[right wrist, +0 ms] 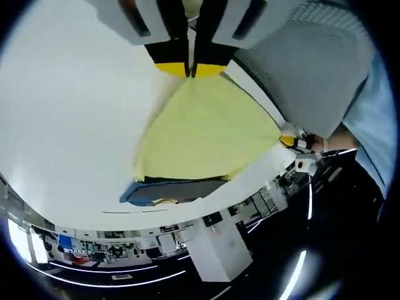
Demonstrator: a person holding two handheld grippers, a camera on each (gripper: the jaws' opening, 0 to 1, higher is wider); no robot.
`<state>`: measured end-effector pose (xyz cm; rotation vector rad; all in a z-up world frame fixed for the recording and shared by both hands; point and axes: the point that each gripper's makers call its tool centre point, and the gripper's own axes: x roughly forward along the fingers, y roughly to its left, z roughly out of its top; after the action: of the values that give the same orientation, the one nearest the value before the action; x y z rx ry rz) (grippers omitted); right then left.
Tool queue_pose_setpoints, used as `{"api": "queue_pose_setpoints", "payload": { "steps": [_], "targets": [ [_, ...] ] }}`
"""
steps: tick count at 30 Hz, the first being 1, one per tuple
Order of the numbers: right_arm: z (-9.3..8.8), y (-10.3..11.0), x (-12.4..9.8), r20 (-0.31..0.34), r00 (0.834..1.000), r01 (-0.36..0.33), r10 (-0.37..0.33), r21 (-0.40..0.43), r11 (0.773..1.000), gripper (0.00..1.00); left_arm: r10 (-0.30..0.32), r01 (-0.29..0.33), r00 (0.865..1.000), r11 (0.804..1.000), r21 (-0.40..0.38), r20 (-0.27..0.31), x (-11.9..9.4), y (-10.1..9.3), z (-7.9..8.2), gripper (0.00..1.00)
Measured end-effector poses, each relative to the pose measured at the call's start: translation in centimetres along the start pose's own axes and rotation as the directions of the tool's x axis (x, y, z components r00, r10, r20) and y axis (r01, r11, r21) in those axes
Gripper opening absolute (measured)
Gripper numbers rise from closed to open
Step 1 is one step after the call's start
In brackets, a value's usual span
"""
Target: Fold the garment on the visible template until the final outline fits inside the template.
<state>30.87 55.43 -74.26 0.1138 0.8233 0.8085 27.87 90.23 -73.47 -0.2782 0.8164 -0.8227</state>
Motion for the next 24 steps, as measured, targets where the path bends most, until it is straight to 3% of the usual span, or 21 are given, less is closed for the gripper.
{"api": "queue_pose_setpoints", "payload": {
  "steps": [8,12,24],
  "targets": [
    [-1.4,0.6,-1.4,-0.022,0.999,-0.025,0.027,0.085,0.996,0.00,-0.063,0.063,0.997,0.998,0.000,-0.039,-0.6,-2.0,-0.9,0.00],
    [-1.7,0.5,-2.3,-0.007,1.000,-0.024,0.025,0.129,0.991,0.00,-0.083,0.082,0.996,0.996,-0.029,-0.033,-0.9,-2.8,-1.5,0.00],
    [-2.6,1.8,-3.1,0.011,1.000,-0.016,0.014,0.170,0.985,0.00,-0.113,0.111,0.992,0.993,-0.030,-0.057,-1.1,-4.2,-2.2,0.00]
  ]
}}
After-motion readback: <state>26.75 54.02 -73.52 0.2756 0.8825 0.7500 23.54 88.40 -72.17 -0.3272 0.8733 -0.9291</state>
